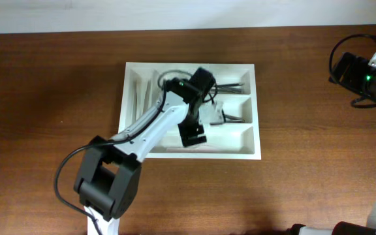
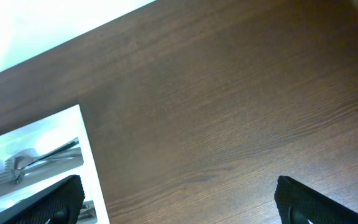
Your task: Pack container
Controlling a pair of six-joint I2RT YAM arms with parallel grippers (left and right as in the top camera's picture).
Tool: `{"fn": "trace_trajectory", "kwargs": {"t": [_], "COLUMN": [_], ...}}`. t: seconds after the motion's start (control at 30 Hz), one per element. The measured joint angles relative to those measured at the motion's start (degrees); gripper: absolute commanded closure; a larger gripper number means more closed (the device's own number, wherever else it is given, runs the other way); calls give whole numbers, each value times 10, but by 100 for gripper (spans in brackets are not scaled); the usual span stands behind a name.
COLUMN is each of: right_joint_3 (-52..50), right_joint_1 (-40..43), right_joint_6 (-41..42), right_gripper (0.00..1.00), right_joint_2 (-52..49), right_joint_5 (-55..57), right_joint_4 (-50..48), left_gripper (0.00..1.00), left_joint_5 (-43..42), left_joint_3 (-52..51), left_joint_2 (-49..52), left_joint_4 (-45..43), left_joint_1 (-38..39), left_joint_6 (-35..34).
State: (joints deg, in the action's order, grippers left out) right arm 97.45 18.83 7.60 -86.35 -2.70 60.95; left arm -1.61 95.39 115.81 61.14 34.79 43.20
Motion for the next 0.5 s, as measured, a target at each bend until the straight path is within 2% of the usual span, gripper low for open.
{"fn": "trace_trajectory", "kwargs": {"t": [0.17, 0.3, 0.5], "right_joint_3": [0, 0, 0], "right_joint_1": [0, 0, 0], "right_joint_6": [0, 0, 0], "right_gripper": [1, 1, 1], "right_joint_2": [0, 0, 0], "right_joint_5": [0, 0, 0], "right_joint_4": [0, 0, 0], "left_gripper": [1, 1, 1], "left_joint_5": [47, 105, 162], "left_joint_3": [99, 170, 204], "left_joint_2": [-41, -93, -179], "left_joint_4": [63, 98, 134], "left_joint_1": [-15, -59, -215], "left_joint_6": [-79, -185, -341]}}
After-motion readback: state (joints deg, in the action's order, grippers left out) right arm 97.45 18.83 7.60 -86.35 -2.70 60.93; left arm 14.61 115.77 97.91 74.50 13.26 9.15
